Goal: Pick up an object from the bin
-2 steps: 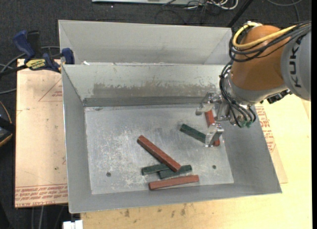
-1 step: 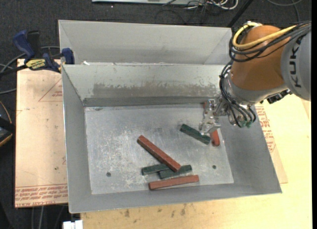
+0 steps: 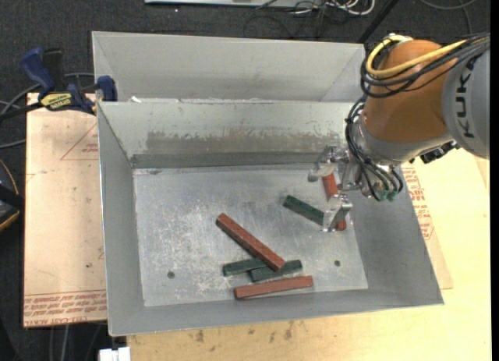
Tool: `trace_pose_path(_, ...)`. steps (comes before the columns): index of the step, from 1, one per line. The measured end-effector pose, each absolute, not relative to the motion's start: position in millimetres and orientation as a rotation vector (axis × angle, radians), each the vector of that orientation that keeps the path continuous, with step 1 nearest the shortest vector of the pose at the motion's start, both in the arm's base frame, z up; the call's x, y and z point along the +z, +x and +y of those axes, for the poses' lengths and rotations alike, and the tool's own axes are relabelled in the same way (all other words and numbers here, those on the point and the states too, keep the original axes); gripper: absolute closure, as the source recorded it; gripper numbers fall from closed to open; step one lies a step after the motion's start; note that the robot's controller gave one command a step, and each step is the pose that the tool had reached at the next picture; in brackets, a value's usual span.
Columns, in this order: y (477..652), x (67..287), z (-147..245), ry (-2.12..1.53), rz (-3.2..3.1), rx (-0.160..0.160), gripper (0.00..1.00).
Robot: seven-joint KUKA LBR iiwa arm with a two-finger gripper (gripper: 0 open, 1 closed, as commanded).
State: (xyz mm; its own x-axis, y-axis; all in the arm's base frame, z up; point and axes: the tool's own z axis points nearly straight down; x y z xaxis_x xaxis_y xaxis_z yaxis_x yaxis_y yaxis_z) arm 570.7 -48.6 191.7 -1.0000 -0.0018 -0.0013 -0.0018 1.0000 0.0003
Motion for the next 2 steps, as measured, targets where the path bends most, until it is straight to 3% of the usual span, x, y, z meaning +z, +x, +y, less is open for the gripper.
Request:
trace_pose_path(1, 570.7, 192, -49, -0.003, 3.140, 0.001, 0.00)
trace_pose_path(2, 588.0, 200, -61, -0.205, 3.137, 0.004, 0.00)
